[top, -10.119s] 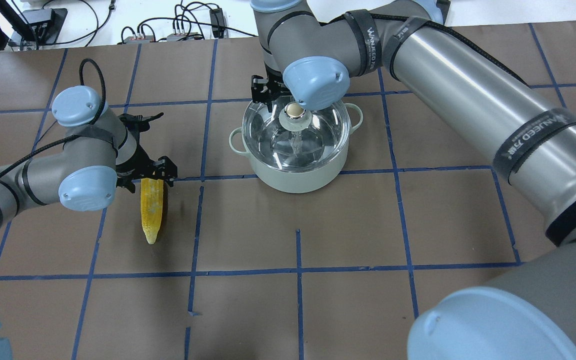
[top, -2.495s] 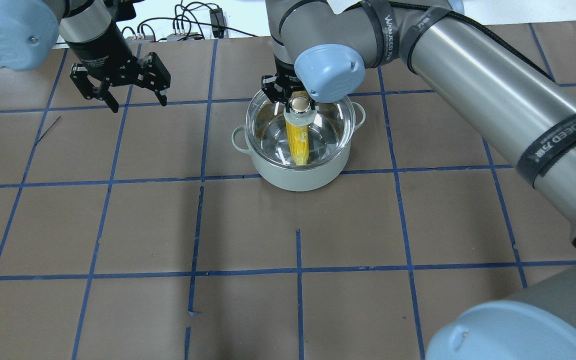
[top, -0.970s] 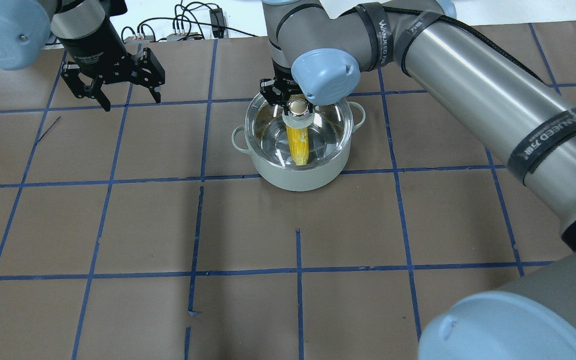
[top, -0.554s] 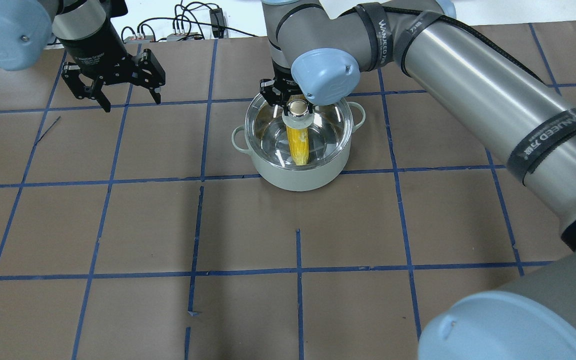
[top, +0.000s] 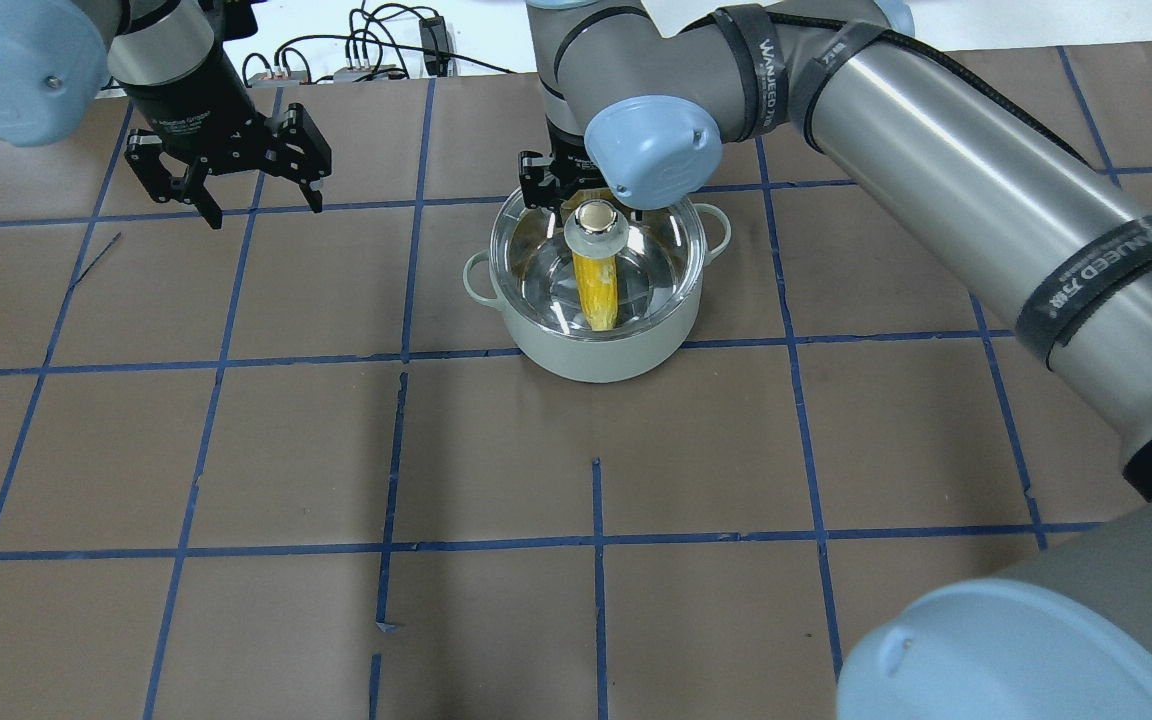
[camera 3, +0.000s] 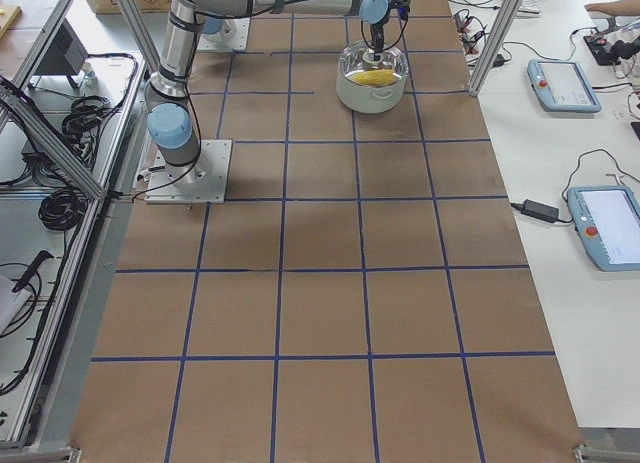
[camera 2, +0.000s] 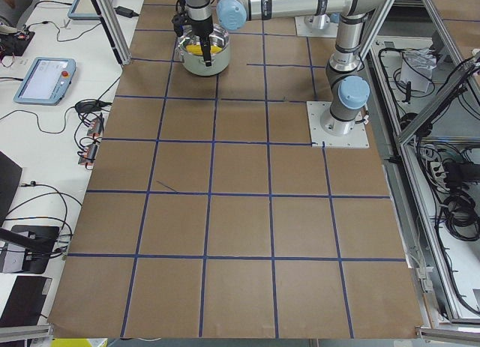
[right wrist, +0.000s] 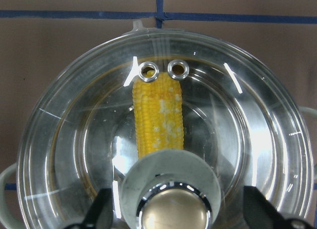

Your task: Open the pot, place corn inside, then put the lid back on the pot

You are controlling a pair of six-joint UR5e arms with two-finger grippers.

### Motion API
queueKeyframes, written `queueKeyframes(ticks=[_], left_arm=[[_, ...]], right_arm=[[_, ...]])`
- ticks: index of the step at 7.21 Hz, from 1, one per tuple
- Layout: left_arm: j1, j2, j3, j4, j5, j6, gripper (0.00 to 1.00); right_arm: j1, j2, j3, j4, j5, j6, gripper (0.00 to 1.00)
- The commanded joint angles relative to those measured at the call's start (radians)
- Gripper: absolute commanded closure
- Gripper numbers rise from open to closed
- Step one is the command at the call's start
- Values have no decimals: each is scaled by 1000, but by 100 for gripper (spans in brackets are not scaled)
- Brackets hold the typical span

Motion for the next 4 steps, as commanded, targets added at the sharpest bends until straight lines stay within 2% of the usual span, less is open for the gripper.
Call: queueKeyframes(ticks=[1, 2, 4], left_arm=[[0, 8, -1, 0, -3, 0, 0], [0, 9, -3, -1, 3, 2, 0], [2, 2, -1, 0, -7, 2, 0]], right_arm=[[-25, -23, -61, 126, -2, -23, 0], [-77, -40, -126, 324, -10, -104, 0], [-235, -155, -108, 467, -1, -375, 0]])
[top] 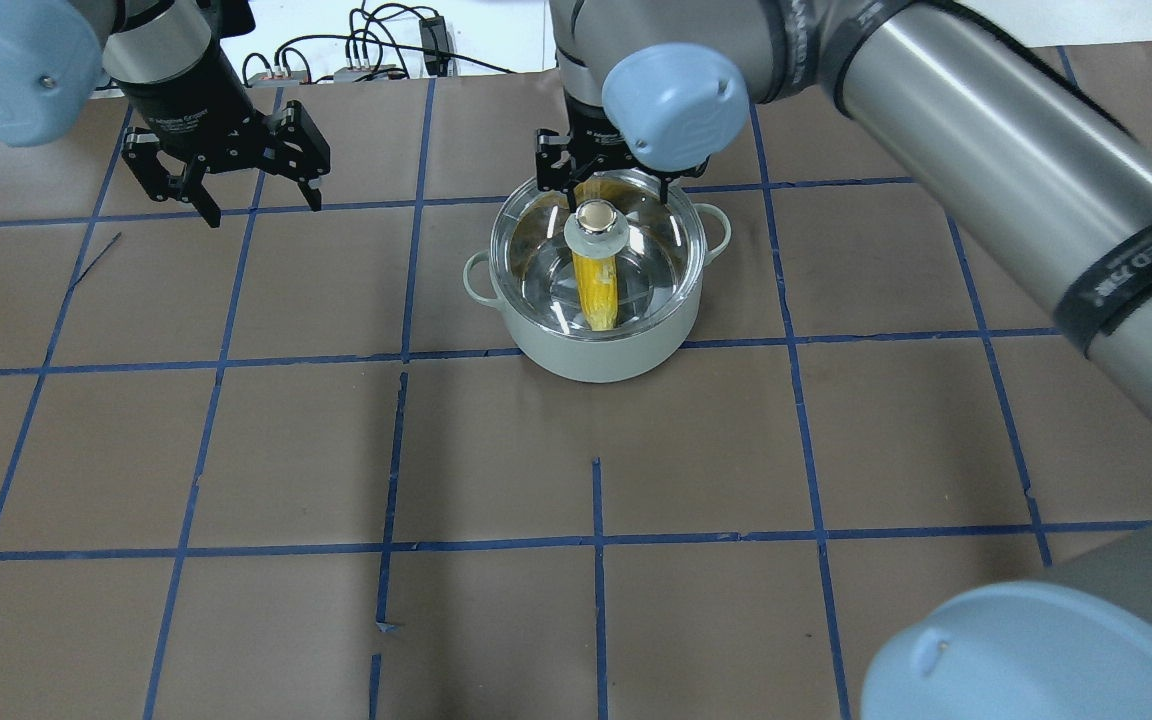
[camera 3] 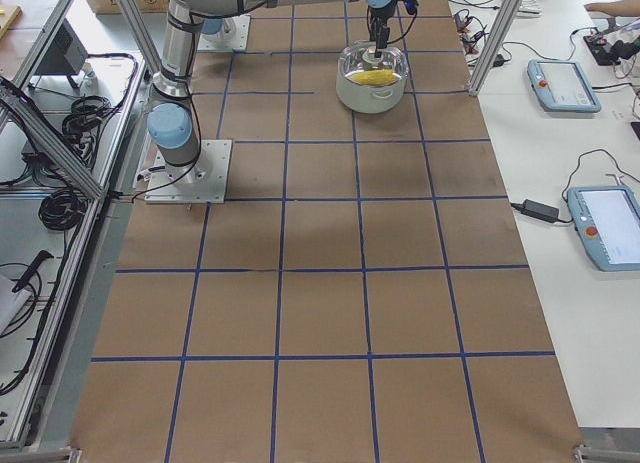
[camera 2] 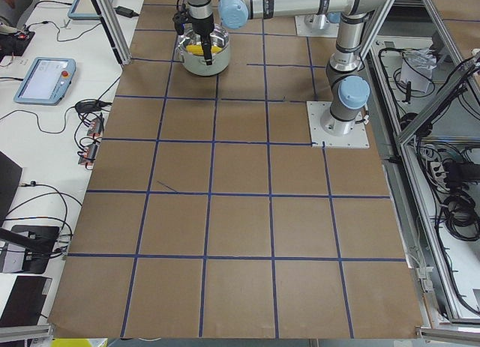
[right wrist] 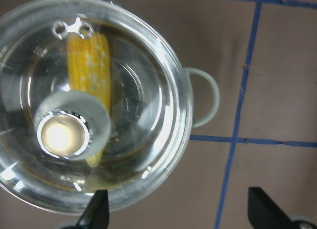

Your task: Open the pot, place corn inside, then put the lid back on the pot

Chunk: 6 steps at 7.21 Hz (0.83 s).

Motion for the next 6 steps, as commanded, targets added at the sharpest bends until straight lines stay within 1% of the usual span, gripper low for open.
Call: queueKeyframes(ticks=[1, 2, 3, 4, 5, 6], left_arm=[[0, -9, -3, 0, -7, -1, 0], [1, -3, -9, 0, -7, 10, 0], [1, -6, -7, 0, -8, 10, 0], [1, -3, -10, -3, -5, 13, 0], [1, -8, -9, -3, -8, 12, 0], [1, -8, -9, -3, -8, 12, 0]], right_arm=[[-139, -122, 41, 117, 6, -206, 0], [-140, -210, 122, 121, -3, -231, 0], [-161, -287, 246, 90, 11, -228, 0], [-182, -308, 311, 35, 8, -222, 0], [-199, -299, 298, 10, 11, -228, 0], [-199, -291, 278, 10, 23, -225, 0]])
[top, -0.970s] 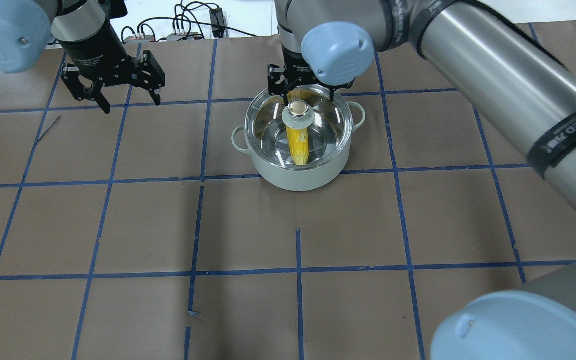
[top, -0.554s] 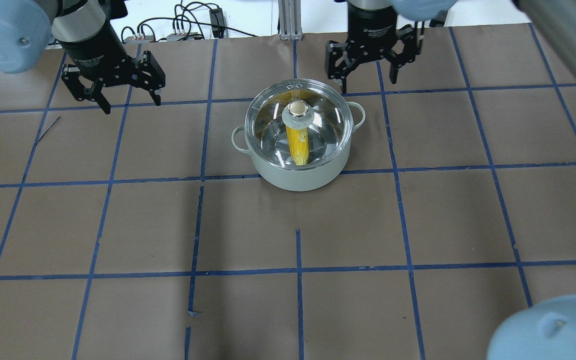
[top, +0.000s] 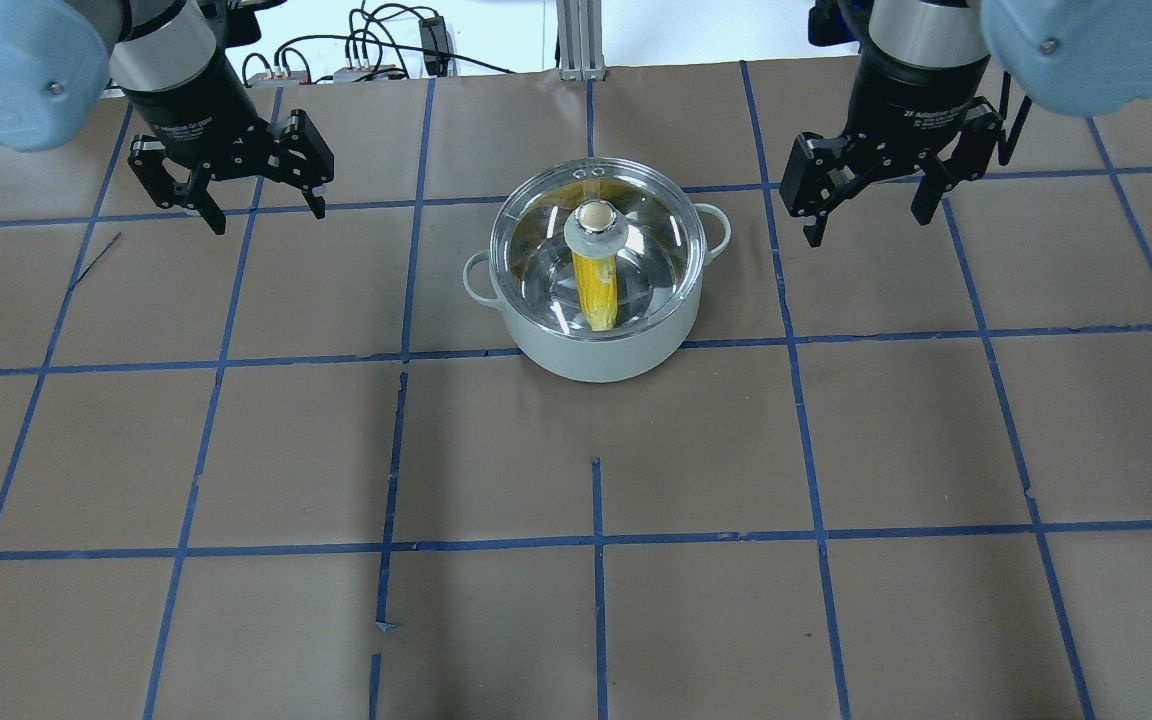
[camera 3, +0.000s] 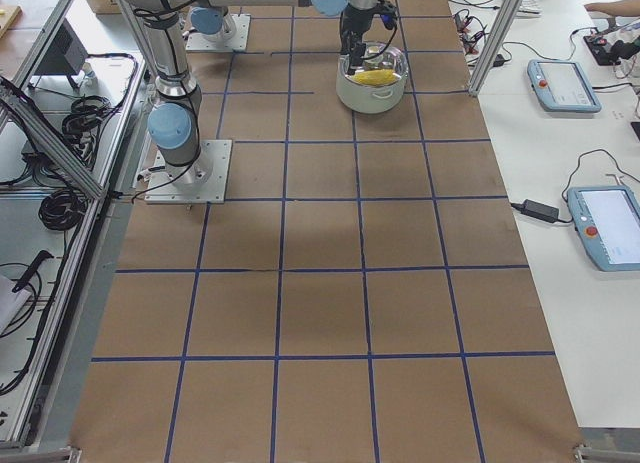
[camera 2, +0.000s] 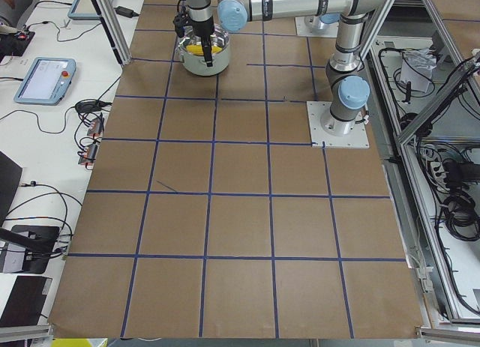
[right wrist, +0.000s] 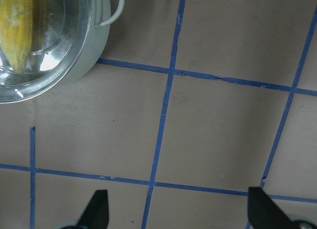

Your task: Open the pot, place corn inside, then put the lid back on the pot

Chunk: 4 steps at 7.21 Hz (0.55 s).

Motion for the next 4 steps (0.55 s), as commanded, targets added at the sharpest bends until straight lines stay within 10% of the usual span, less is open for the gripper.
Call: queueKeyframes(ticks=[1, 4], left_arm=[[0, -4, 0, 0, -4, 0, 0], [0, -4, 0, 0, -25, -1, 0]], right_arm=[[-11, 5, -34, -18, 71, 12, 0], [-7, 20, -51, -14, 74, 25, 0]])
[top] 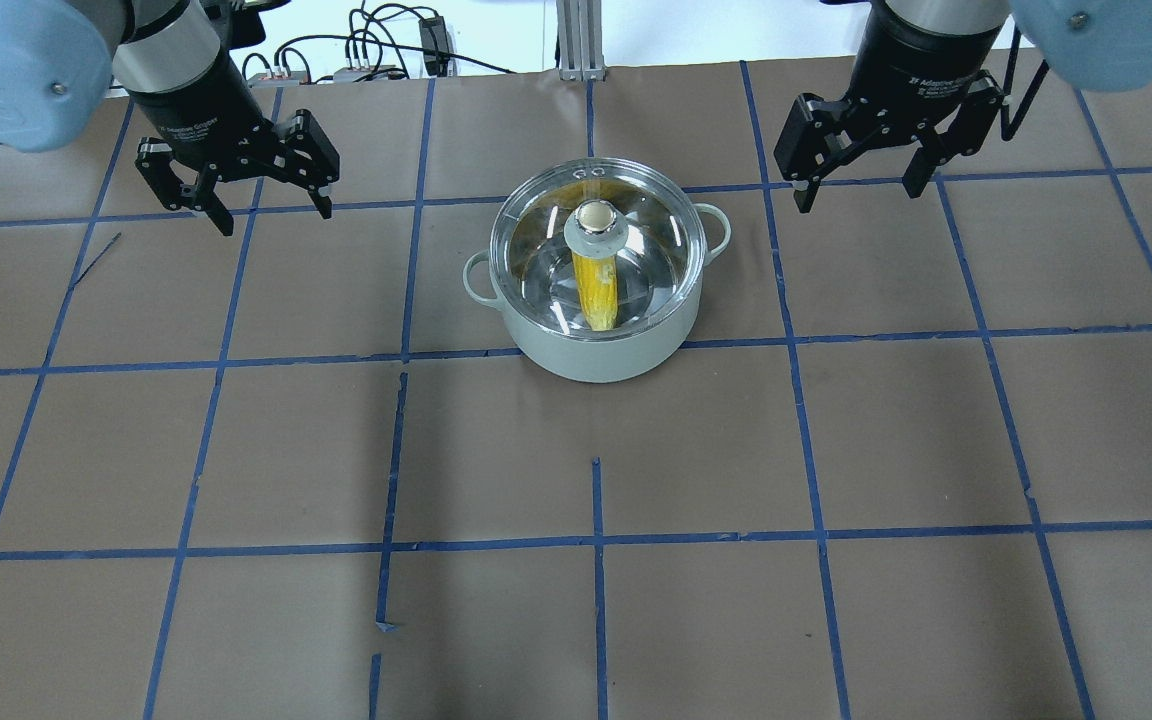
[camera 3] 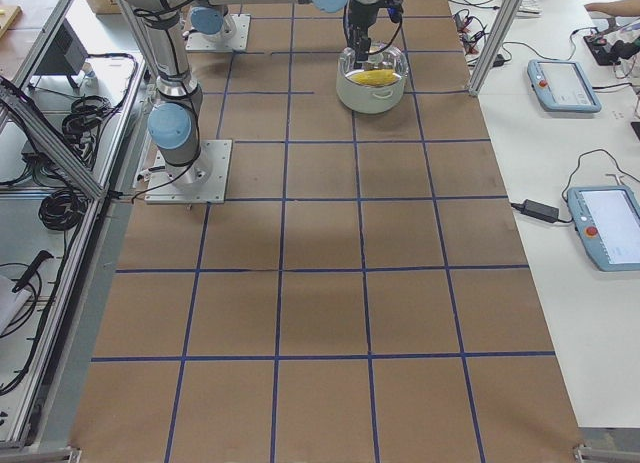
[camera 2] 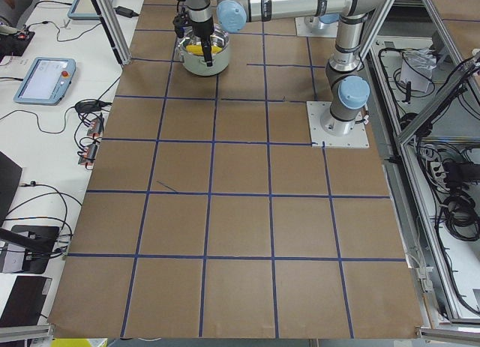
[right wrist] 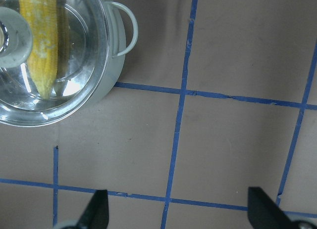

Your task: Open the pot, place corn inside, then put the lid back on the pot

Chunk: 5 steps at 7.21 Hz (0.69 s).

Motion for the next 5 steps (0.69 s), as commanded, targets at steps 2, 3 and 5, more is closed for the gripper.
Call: queueKeyframes(ticks=[2, 3, 5], left_arm=[[0, 1, 0, 0, 6, 0, 0], [0, 3, 0, 0, 8, 0, 0], [0, 6, 0, 0, 8, 0, 0]], right_arm=[[6, 9, -5, -2, -21, 14, 0], [7, 6, -1, -2, -25, 15, 0], [7, 12, -4, -3, -27, 15, 0]])
